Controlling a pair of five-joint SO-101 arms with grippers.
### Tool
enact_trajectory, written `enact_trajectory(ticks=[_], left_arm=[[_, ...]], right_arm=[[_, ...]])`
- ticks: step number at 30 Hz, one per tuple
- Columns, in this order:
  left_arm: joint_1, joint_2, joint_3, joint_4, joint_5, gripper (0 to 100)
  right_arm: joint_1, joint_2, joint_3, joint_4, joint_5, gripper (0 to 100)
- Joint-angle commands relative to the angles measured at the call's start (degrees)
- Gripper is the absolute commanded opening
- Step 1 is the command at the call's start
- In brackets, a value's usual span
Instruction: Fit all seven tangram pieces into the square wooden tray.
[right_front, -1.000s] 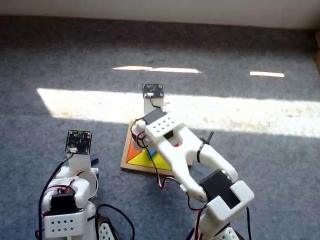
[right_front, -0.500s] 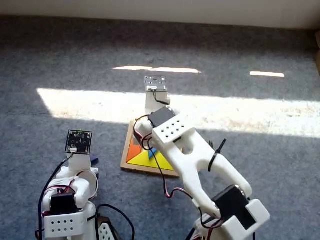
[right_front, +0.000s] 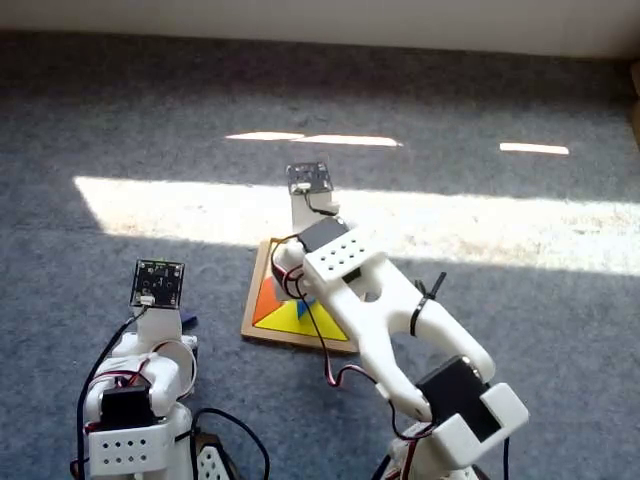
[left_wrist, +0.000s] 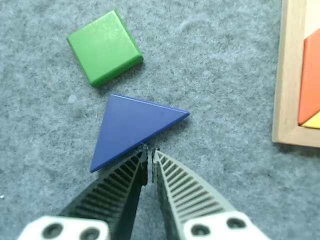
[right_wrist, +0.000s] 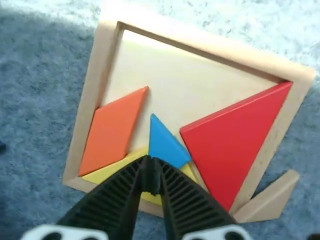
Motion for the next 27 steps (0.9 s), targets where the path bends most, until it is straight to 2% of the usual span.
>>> enact_trajectory(ticks=[1,6,16,27], left_arm=[[-0.75,-2.33,1.1,0.44,-0.35,4],[-0.75,-2.33,1.1,0.44,-0.35,4],[-0.75,-2.33,1.1,0.44,-0.35,4],[-0.75,-2.33,1.1,0.44,-0.35,4]], right_arm=[[0.92,0.66,-0.57,-1.01,0.7,0.8],[0.92,3.21,-0.57,-1.27,0.79,0.8],[0.92,6.2,-0.57,-8.31,0.35,0.8],[0.92,4.18,-0.57,-9.01,0.35,0.8]])
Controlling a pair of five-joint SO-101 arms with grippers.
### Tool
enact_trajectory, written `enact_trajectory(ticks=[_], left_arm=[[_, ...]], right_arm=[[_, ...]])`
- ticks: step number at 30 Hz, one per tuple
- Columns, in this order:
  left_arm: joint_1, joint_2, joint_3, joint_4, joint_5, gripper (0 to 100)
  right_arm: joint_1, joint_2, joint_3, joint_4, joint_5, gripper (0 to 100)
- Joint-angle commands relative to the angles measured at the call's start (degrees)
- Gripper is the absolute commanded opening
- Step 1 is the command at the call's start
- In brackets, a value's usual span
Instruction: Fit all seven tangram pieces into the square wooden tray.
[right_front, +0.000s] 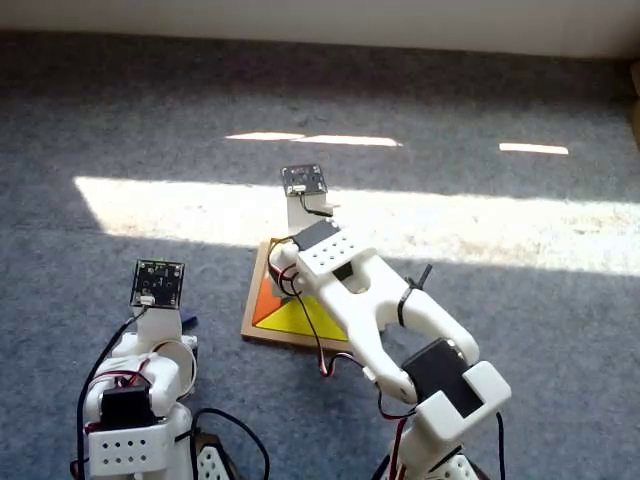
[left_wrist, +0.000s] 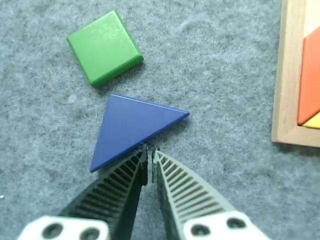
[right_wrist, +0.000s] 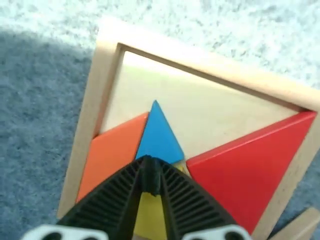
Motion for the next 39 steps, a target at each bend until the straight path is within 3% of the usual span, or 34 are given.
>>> enact_trajectory(ticks=[1,9,15,23,29,34,39], left_arm=[[-0.75,-2.33,1.1,0.44,-0.35,4],[-0.75,-2.33,1.1,0.44,-0.35,4],[-0.75,-2.33,1.1,0.44,-0.35,4],[-0.75,-2.33,1.1,0.44,-0.35,4],[-0.75,-2.33,1.1,0.44,-0.35,4],[-0.75,-2.33,1.1,0.44,-0.35,4],[-0.75,-2.33,1.1,0.44,-0.35,4]], right_arm=[[0.66,-3.82,-0.48,-0.13,0.35,0.8],[0.75,-13.05,1.1,-0.66,0.62,0.8],[0.66,-8.84,5.23,-8.31,0.7,0.8],[0.31,-2.77,5.58,-8.22,0.7,0.8],[-1.54,-2.86,5.32,0.13,0.79,0.8],[-2.59,-3.56,5.23,1.01,0.79,0.8],[-1.36,-15.69,4.62,3.91,0.79,0.8]])
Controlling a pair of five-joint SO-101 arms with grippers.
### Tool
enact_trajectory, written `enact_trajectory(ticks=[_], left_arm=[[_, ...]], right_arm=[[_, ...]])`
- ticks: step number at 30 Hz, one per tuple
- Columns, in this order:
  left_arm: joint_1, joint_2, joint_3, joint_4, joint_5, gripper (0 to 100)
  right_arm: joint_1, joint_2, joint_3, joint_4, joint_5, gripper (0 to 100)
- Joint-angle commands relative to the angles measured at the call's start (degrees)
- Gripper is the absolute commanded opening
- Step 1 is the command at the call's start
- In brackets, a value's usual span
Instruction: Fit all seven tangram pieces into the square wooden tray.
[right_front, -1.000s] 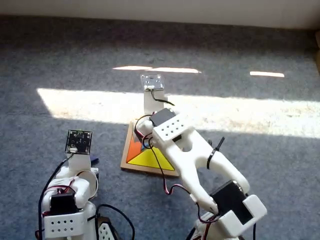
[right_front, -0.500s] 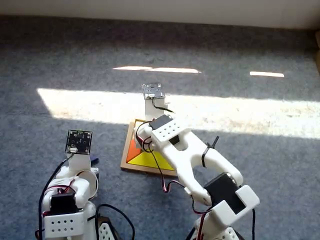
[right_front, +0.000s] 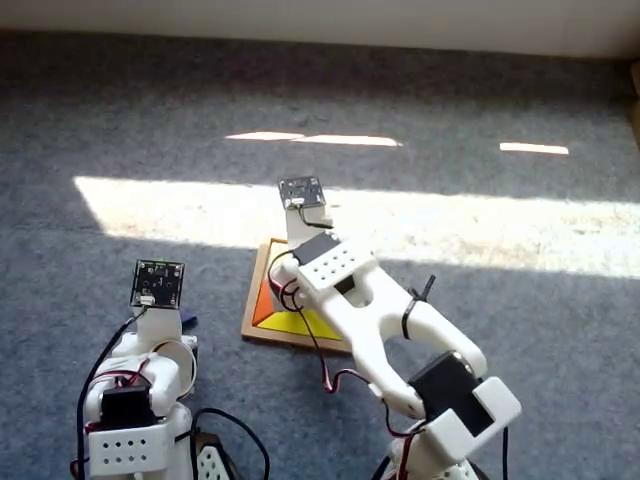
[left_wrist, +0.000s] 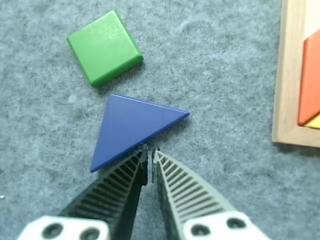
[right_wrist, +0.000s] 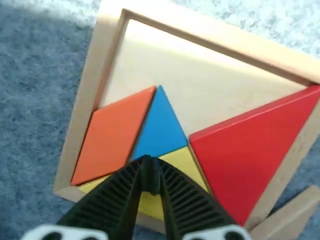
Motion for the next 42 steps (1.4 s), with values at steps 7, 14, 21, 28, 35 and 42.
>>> enact_trajectory(ticks=[7,14,21,28,35,42], left_arm=[[-0.75,-2.33,1.1,0.44,-0.35,4],[-0.75,-2.33,1.1,0.44,-0.35,4],[-0.75,-2.33,1.1,0.44,-0.35,4],[-0.75,-2.33,1.1,0.44,-0.35,4],[-0.75,-2.33,1.1,0.44,-0.35,4],[-0.75,-2.33,1.1,0.44,-0.35,4]], right_arm=[[6.2,-33.63,-0.66,11.03,0.7,0.8],[15.78,-45.23,-0.66,22.02,1.67,0.8],[21.23,-45.58,5.32,27.38,11.6,0.8],[21.32,-46.2,28.44,8.75,15.21,1.2],[21.41,-46.2,36.0,4.7,27.25,7.9],[20.62,-45.67,35.91,6.73,30.86,23.8]])
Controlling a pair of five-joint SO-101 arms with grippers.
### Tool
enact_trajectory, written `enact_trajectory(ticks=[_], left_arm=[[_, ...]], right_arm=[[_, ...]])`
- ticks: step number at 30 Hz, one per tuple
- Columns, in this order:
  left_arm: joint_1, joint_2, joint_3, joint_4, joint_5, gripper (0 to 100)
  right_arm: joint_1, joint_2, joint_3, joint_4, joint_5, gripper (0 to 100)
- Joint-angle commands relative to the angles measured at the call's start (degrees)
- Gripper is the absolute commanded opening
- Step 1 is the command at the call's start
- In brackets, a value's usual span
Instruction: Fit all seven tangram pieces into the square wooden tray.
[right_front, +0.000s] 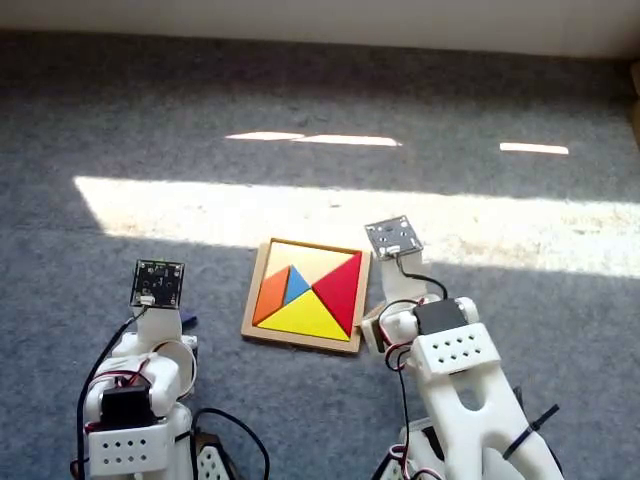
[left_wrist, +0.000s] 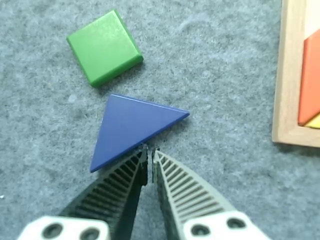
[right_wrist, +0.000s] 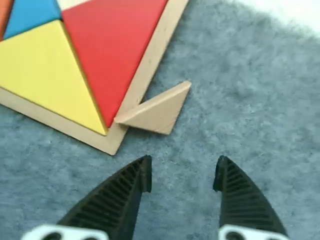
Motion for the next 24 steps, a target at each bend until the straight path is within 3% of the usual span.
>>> enact_trajectory(ticks=[1,9,24], left_arm=[[-0.75,-2.33,1.1,0.44,-0.35,4],[-0.75,-2.33,1.1,0.44,-0.35,4],[-0.75,-2.33,1.1,0.44,-0.35,4]], right_arm=[[-1.1,-0.92,-0.13,-0.66,4.75,23.8],[-6.11,-0.75,0.13,-5.85,8.35,23.8],[-6.2,14.73,0.13,-18.07,10.9,23.8]])
